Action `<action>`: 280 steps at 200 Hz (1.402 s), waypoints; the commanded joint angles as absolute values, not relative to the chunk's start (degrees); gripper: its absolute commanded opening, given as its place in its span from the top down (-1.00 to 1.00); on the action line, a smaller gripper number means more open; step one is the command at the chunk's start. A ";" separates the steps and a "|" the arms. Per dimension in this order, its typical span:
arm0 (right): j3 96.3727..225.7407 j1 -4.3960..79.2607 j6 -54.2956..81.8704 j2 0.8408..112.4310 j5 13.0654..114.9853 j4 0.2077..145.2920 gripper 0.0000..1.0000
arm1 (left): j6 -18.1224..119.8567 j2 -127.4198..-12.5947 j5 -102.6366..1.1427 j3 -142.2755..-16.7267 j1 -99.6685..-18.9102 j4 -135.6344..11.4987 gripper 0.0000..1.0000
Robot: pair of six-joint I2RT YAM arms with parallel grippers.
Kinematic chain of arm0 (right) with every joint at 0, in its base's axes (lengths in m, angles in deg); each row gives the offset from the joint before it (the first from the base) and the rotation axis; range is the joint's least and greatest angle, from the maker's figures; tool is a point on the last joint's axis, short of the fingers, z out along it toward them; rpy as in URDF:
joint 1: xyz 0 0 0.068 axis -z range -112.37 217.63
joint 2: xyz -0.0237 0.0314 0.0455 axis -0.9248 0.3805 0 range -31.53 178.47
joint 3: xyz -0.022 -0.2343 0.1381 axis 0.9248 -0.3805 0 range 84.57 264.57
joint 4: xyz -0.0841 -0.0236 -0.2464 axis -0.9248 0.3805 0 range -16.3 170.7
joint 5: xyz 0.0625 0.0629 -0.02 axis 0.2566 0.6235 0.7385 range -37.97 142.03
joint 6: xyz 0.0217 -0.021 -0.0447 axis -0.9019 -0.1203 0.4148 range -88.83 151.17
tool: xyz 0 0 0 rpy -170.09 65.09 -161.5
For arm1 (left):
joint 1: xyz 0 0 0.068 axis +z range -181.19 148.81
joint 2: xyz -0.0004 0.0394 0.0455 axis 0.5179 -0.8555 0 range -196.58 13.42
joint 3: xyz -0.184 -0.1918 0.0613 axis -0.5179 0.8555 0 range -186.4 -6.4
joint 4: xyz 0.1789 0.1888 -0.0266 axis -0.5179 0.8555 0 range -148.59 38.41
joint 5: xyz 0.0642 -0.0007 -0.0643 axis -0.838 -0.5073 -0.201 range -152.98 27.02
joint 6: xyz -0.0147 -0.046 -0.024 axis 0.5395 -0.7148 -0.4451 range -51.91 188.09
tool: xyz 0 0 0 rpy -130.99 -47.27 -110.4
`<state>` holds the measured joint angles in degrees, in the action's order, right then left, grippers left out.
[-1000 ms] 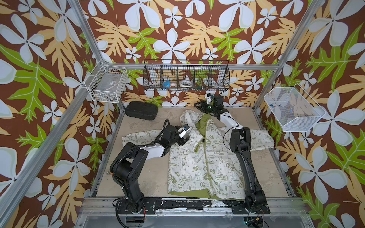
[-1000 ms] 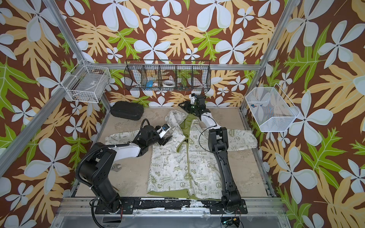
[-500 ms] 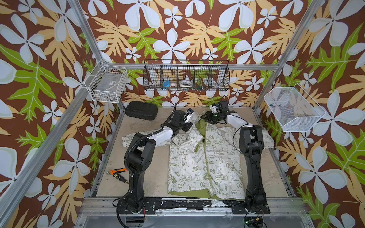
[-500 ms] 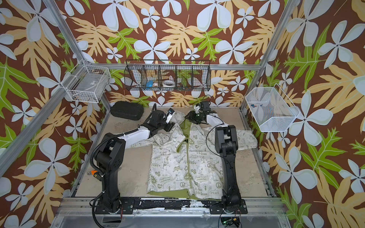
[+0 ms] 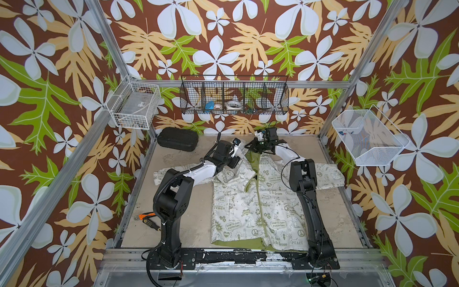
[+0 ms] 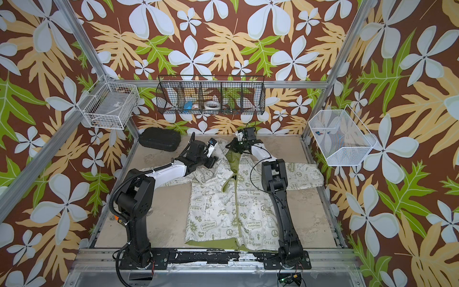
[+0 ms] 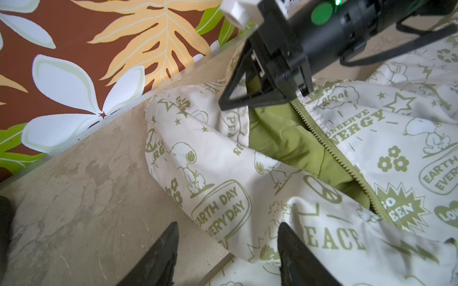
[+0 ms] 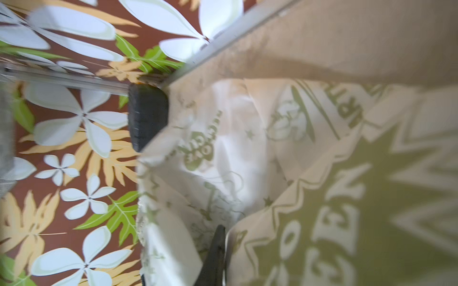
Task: Unzip the jacket
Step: Smooth out the jacket at the center of the board.
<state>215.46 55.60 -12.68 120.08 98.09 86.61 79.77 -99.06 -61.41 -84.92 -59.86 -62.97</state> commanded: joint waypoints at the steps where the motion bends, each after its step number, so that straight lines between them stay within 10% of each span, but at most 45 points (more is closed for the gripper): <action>1: 215.66 56.43 -20.25 119.16 101.10 76.38 0.86 | 78.80 -98.59 -60.19 -84.75 -60.18 -63.49 -0.28; 203: 212.92 62.72 -41.22 117.05 103.04 62.49 0.98 | 72.15 -111.98 -73.13 -96.68 -70.65 -57.18 -0.33; 280: 209.33 63.31 -37.45 114.87 104.68 65.67 0.93 | 67.75 -118.72 -85.00 -108.07 -67.36 -55.51 0.73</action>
<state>209.60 62.84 -39.55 115.80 103.38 64.60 70.74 -119.11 -82.68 -106.23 -69.28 -55.17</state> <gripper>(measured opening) 0.050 0.167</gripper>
